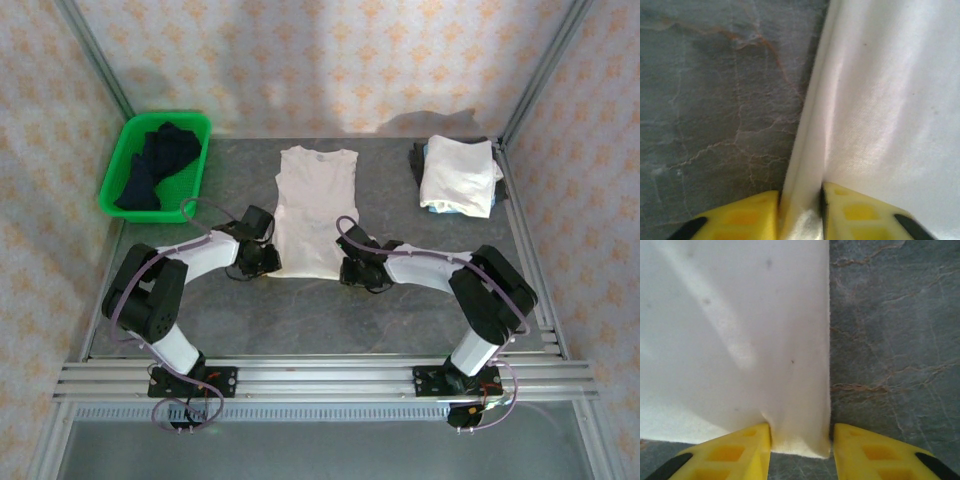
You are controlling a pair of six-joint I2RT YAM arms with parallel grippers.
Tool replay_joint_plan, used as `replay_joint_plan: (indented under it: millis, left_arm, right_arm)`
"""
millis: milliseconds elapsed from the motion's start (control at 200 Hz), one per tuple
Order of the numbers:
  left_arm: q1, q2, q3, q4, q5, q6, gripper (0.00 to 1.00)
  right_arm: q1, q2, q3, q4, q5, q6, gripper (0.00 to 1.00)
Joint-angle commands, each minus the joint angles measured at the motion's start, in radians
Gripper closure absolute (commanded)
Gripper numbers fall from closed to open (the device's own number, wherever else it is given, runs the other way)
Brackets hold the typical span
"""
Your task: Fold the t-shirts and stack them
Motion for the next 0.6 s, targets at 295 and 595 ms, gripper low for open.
replay_joint_plan:
  millis: [295, 595]
  left_arm:
    - [-0.039, -0.046, -0.04, 0.138, 0.137, -0.021, 1.0]
    - [-0.039, -0.269, -0.109, 0.046, 0.117, 0.011, 1.0]
  right_arm:
    - [0.001, -0.046, 0.013, -0.063, 0.092, -0.006, 1.0]
    - [0.003, -0.268, -0.07, -0.106, 0.109, -0.003, 1.0]
